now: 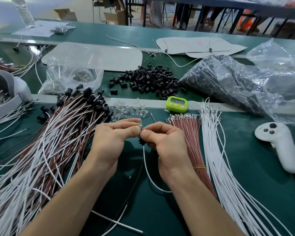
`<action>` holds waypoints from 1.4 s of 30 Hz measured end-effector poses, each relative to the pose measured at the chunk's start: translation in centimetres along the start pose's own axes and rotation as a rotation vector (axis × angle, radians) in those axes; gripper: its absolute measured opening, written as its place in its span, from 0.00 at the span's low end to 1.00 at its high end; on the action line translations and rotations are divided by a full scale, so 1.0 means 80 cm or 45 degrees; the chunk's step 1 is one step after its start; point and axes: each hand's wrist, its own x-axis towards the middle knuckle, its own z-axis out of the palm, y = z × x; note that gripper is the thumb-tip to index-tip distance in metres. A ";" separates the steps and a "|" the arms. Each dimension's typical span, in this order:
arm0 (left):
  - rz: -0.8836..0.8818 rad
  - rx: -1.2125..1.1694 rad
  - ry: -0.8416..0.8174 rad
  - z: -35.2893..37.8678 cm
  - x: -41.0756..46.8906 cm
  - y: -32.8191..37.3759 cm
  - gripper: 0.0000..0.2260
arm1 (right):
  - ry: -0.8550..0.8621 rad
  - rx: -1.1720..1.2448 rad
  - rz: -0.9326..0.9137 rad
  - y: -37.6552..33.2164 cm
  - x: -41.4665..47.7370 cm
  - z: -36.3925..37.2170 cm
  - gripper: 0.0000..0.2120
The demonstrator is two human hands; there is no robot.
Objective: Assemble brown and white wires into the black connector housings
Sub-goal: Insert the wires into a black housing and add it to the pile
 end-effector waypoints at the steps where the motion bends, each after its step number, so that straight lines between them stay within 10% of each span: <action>1: -0.004 0.013 -0.013 -0.001 0.001 0.001 0.11 | -0.009 0.002 0.011 0.000 0.000 0.000 0.15; 23: 0.116 0.531 -0.217 -0.012 -0.001 0.007 0.14 | -0.191 -0.827 -0.323 -0.007 0.010 -0.034 0.06; 42: -0.010 0.610 -0.453 -0.015 -0.004 0.013 0.13 | -0.436 -0.865 -0.479 -0.023 0.012 -0.049 0.15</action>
